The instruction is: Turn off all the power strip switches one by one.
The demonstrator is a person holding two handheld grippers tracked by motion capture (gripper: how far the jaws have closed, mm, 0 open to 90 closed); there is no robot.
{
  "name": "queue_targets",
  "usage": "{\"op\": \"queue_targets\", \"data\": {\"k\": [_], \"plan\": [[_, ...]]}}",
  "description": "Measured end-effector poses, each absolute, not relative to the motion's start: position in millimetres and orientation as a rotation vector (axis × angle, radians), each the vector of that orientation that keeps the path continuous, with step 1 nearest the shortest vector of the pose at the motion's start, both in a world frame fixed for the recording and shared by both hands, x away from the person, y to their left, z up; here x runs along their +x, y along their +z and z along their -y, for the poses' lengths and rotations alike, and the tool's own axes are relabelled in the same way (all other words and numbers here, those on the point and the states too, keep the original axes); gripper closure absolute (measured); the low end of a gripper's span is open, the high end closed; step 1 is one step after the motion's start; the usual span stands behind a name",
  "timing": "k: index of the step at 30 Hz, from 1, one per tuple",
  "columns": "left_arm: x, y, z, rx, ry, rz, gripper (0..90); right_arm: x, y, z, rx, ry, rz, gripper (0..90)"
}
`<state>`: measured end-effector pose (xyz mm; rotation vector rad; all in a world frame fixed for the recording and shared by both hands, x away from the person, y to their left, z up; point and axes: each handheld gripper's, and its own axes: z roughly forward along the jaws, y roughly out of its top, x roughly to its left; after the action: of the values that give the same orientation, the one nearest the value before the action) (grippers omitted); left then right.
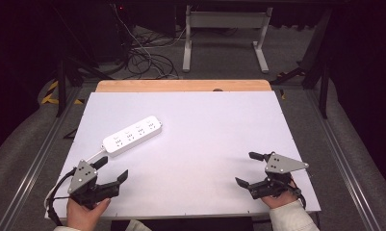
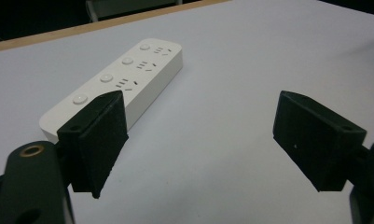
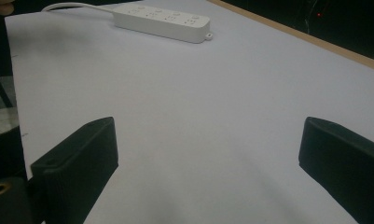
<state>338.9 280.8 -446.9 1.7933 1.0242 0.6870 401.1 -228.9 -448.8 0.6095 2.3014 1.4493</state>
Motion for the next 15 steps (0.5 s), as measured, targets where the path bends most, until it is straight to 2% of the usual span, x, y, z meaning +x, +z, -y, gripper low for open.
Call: {"op": "queue_targets", "data": {"k": [6,15], "plan": [[336.7,-446.9,-278.3,1.853,0.797,-0.966,22.0,401.6,-449.5,228.7,0.604,1.451,-2.305,5.3],[334.9,-442.6,-278.0,1.871,0.742,-0.968,23.6,400.7,-450.5,228.9,0.597,1.460,-2.317,5.5]]}}
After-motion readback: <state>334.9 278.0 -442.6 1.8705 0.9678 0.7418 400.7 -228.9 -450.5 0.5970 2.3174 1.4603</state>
